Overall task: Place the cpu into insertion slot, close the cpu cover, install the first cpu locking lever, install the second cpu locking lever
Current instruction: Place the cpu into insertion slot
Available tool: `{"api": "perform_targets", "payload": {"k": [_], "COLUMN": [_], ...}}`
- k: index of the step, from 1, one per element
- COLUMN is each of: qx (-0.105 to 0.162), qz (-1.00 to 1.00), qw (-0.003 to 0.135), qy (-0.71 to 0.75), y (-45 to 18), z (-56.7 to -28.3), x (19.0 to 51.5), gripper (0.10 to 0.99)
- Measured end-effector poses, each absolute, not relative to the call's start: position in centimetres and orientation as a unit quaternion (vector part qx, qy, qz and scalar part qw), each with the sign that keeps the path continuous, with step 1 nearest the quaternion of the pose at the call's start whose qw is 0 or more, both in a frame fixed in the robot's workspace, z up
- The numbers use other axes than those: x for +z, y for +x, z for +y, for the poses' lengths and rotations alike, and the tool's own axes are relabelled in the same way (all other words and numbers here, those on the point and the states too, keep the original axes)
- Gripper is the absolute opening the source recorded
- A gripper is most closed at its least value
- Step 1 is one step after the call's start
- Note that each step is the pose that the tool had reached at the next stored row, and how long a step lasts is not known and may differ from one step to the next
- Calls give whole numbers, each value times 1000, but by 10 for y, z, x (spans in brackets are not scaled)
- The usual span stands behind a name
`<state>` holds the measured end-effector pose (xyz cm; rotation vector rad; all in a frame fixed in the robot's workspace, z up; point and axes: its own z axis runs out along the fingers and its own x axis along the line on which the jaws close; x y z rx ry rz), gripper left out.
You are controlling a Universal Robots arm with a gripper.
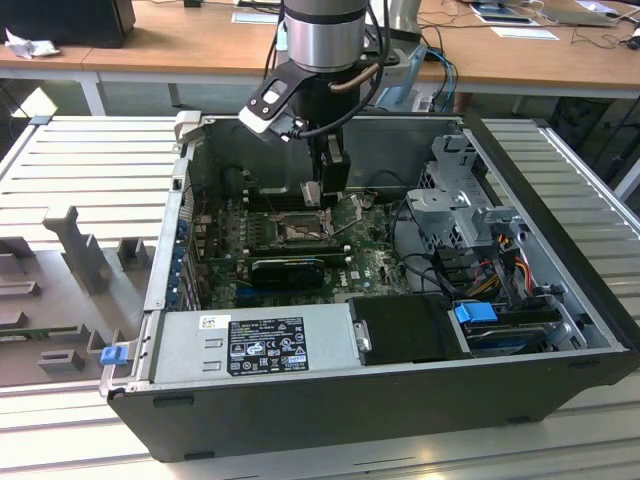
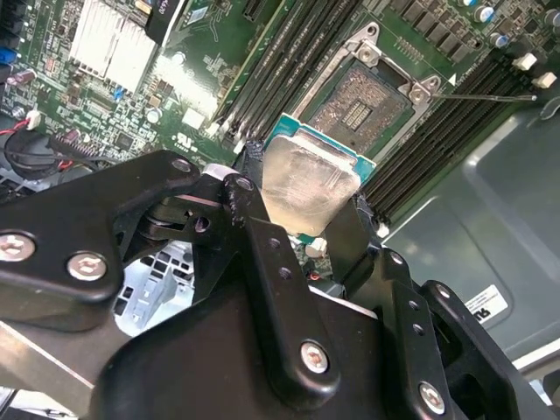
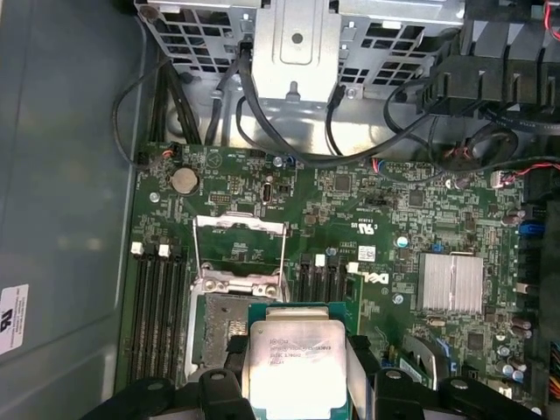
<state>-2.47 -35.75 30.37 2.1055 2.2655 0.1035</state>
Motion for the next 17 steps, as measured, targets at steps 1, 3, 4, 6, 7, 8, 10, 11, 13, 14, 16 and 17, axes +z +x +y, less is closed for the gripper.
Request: {"api": "perform_targets", "payload": {"k": [1,3,4,6,7,8,10,11,13,14,16,17], "qx": [33,33,33,33,33,33,33,33,33,33,33,33], "qz": [732,732,732,732,732,732,732,732,732,732,732,732], "qw": [24,24,24,24,24,24,24,24,24,24,24,24], "qy": [680,680,680,680,680,680,680,680,680,680,680,680], "y": [-25,-25,-25,-25,-25,-25,-25,-25,-25,-25,-25,-25], "z": [-358,-358,-358,-358,-358,-358,-358,-358,-358,-358,-358,-358], "x": [302,301,300,298,297,296,294,294,291,289,288,286], "gripper": [529,529,529,529,529,529,529,529,529,529,529,529]}}
